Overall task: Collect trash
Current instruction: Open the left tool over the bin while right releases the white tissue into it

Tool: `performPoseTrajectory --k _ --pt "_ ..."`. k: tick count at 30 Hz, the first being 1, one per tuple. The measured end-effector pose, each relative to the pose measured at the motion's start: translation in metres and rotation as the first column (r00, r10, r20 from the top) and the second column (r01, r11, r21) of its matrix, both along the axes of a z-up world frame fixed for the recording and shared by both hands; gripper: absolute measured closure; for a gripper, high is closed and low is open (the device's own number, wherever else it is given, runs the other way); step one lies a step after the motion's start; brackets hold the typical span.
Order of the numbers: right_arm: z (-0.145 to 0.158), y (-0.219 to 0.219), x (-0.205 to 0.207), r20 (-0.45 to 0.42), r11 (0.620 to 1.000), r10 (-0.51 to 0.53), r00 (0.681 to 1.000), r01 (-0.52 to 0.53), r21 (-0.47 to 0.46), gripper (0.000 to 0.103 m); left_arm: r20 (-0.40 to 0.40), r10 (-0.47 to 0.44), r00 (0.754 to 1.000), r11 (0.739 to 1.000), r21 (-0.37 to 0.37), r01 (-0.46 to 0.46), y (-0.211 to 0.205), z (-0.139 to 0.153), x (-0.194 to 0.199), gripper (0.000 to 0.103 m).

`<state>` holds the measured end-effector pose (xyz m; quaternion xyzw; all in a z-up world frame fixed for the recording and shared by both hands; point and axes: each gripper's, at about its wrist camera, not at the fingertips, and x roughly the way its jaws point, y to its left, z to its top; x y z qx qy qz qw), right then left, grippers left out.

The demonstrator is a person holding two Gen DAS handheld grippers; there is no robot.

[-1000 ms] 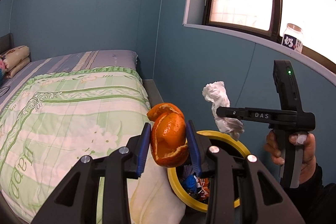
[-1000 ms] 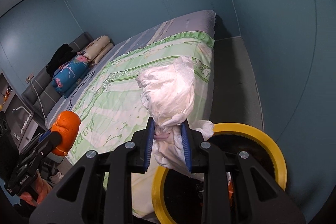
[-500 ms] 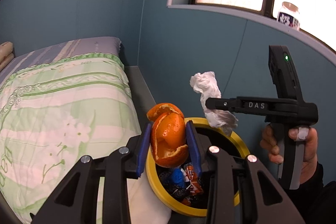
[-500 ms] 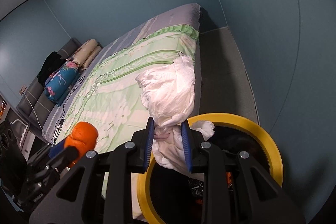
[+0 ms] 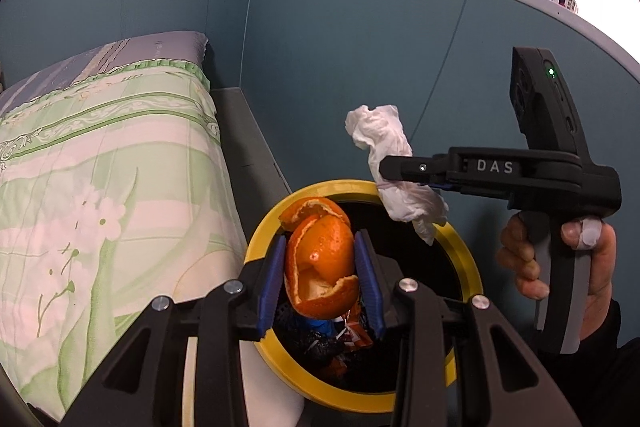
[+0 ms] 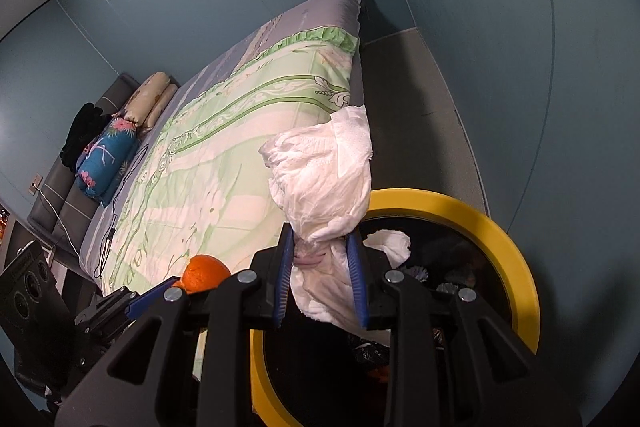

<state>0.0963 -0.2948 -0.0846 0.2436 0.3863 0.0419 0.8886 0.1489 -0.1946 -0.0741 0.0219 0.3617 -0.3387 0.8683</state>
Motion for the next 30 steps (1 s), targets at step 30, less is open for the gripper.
performPoseTrajectory --k 30 --pt "0.043 0.101 0.023 0.083 0.981 0.185 0.979 -0.179 -0.073 0.056 0.113 0.405 0.907 0.913 -0.101 -0.395 0.177 0.048 -0.027 0.034"
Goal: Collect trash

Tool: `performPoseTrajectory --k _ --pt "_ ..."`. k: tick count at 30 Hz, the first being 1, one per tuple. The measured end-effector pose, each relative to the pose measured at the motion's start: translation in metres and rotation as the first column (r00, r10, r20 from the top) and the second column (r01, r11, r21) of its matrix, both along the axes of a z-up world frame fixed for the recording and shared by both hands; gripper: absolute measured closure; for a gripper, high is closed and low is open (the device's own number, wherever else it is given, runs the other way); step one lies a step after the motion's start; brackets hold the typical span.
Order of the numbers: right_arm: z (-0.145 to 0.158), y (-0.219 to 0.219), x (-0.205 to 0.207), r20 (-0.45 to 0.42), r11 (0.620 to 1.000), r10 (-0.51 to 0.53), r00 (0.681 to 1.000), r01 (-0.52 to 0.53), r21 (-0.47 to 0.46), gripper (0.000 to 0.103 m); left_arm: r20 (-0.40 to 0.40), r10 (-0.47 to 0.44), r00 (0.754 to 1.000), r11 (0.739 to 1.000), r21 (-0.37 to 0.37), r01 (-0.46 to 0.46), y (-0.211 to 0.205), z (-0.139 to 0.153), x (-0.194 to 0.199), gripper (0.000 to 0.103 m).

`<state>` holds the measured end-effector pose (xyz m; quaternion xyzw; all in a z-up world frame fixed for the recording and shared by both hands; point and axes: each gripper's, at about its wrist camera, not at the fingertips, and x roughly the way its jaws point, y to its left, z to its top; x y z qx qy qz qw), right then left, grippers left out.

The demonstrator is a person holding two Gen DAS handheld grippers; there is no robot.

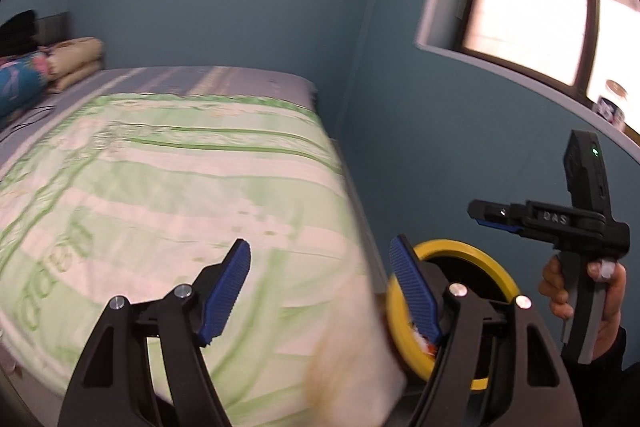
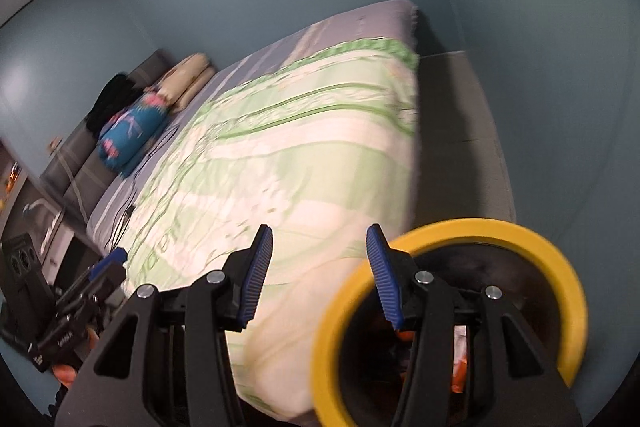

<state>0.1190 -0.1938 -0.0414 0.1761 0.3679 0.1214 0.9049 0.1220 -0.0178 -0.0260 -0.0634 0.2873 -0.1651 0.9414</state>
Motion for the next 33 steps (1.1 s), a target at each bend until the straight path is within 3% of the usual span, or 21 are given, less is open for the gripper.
performPoseTrajectory --k 7,10,11,15,19,25,33 --pt "0.023 0.065 0.007 0.057 0.996 0.087 0.995 -0.085 -0.035 0.04 0.047 0.175 0.983 0.984 -0.033 -0.174 0.068 0.011 -0.016 0.032" --pt "0.036 0.085 0.001 0.113 0.994 0.087 0.99 -0.078 -0.079 0.028 0.056 0.241 0.969 0.97 -0.057 -0.238 0.091 0.016 -0.023 0.023" --pt "0.04 0.089 -0.001 0.13 0.994 0.079 0.988 -0.068 -0.087 0.019 0.067 0.265 0.962 0.963 -0.058 -0.262 0.097 0.017 -0.028 0.021" --pt "0.051 0.102 -0.01 0.186 0.995 0.045 0.982 -0.027 -0.098 0.011 0.128 0.336 0.933 0.942 -0.045 -0.333 0.116 0.027 -0.044 0.013" --pt "0.06 0.114 -0.028 0.278 0.983 -0.002 0.961 0.053 -0.176 0.009 0.227 0.393 0.891 0.916 -0.009 -0.402 0.123 0.043 -0.066 0.008" --pt "0.071 0.123 -0.057 0.416 0.967 -0.058 0.907 0.154 -0.201 0.008 0.311 0.445 0.84 0.884 -0.003 -0.467 0.121 0.058 -0.093 0.008" --pt "0.066 0.136 -0.078 0.471 0.95 -0.052 0.881 0.189 -0.25 0.008 0.334 0.449 0.829 0.886 -0.046 -0.461 0.111 0.068 -0.122 0.008"
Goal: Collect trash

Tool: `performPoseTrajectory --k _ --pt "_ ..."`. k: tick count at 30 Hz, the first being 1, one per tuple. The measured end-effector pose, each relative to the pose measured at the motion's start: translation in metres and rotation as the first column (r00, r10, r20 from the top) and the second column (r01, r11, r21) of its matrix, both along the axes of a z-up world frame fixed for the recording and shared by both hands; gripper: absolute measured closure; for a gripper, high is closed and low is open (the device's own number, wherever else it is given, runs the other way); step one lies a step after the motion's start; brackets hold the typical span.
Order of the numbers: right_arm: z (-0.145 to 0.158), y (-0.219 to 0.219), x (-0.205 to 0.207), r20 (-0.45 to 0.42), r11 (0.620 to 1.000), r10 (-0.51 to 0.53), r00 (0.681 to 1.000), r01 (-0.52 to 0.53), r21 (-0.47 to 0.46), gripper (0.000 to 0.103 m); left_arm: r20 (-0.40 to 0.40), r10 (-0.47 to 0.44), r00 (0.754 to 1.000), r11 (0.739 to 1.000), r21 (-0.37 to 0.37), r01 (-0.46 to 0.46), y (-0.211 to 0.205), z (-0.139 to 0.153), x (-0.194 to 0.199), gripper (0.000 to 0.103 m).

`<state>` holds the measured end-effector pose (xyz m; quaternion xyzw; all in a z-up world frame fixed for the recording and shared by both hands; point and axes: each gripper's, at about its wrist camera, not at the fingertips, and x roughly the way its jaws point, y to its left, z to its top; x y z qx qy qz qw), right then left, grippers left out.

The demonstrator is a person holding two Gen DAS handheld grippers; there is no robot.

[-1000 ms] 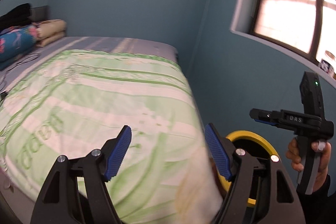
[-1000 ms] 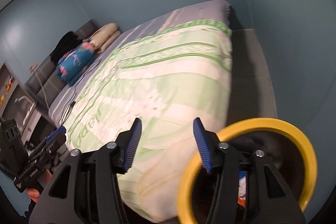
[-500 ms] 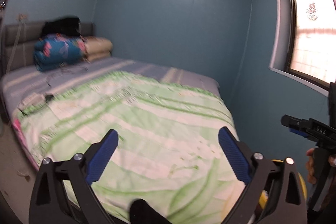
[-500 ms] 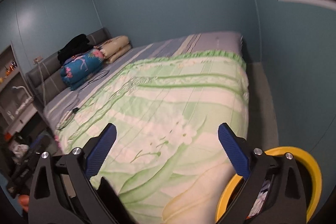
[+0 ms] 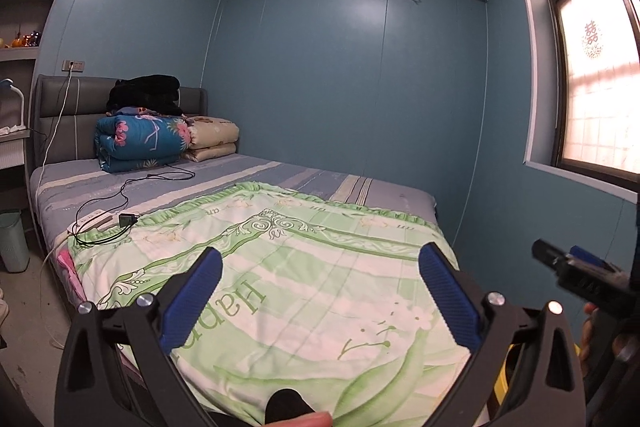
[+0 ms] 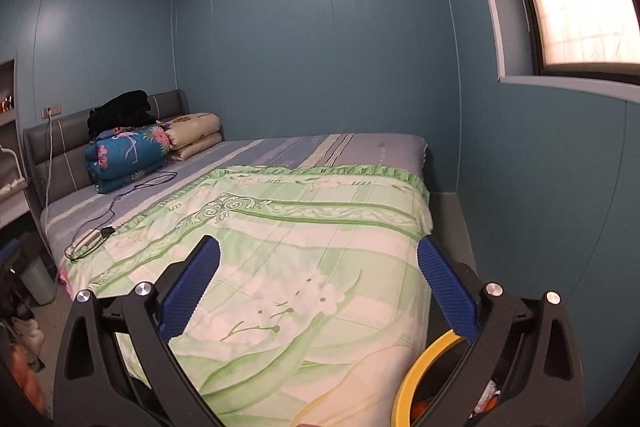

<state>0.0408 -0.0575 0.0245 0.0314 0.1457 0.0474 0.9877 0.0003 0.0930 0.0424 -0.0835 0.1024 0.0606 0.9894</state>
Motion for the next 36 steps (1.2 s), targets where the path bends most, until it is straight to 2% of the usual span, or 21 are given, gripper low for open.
performPoseTrajectory --k 10,36 --pt "-0.005 0.005 -0.014 0.025 1.0 0.002 1.0 -0.002 0.013 0.008 -0.003 -0.021 1.0 1.0 -0.022 0.021 -0.013 0.003 -0.019 0.008" --pt "-0.015 0.004 -0.012 0.005 0.999 -0.009 1.0 0.009 0.032 0.008 -0.011 -0.043 0.999 0.999 -0.026 0.043 -0.019 -0.003 -0.02 0.008"
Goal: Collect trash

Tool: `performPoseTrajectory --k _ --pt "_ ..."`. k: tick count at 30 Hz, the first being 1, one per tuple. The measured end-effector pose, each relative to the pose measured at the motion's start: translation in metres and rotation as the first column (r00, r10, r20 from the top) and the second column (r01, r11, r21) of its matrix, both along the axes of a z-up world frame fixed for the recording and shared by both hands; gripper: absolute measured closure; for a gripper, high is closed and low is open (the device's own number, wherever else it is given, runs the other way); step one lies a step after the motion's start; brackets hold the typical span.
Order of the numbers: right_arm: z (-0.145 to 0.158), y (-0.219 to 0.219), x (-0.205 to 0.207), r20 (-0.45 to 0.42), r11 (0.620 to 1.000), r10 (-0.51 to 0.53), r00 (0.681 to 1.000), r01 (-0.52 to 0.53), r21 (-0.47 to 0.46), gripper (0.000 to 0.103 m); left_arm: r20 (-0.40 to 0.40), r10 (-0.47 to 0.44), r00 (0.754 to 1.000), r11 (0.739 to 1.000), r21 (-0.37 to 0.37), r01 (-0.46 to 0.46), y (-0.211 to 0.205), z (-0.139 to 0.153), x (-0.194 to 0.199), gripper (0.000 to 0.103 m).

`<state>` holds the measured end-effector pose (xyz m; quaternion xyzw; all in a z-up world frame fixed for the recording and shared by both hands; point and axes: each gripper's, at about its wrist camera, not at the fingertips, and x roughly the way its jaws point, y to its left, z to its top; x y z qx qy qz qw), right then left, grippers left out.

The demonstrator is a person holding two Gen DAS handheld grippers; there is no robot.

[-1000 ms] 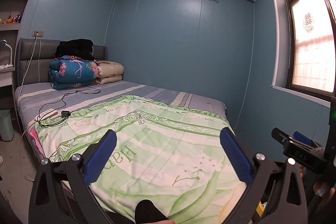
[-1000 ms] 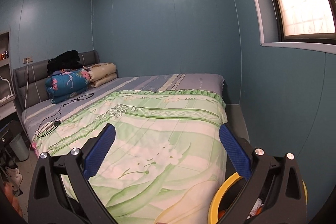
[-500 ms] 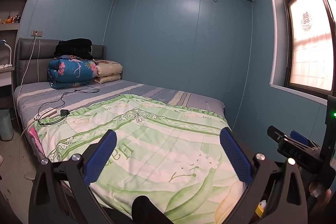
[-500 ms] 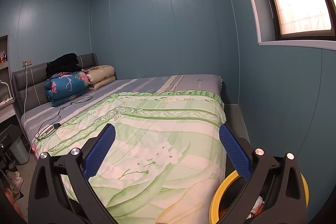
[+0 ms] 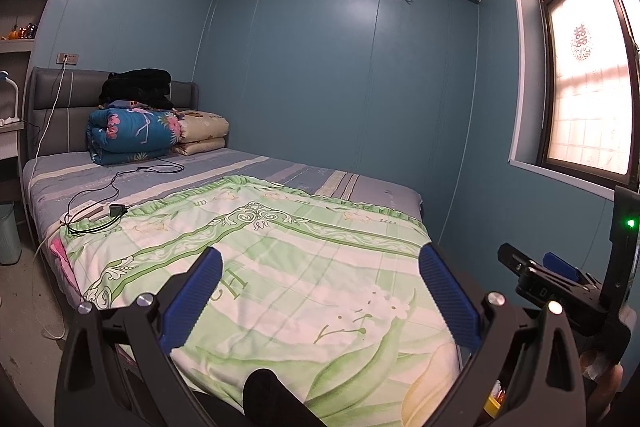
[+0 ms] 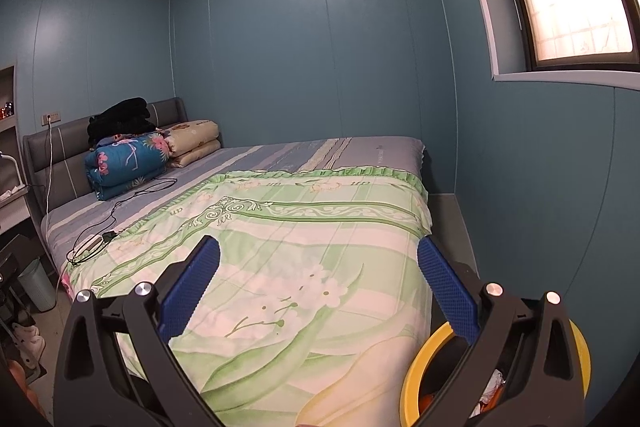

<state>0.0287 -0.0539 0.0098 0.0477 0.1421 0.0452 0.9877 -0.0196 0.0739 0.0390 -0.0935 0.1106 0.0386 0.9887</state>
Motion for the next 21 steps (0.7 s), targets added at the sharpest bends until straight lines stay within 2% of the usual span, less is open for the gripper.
performPoseTrajectory --k 21 --pt "-0.0052 0.0 0.003 -0.018 1.0 -0.009 1.0 0.009 0.009 0.008 -0.015 -0.015 1.0 1.0 -0.006 0.015 0.0 -0.0027 0.002 0.008"
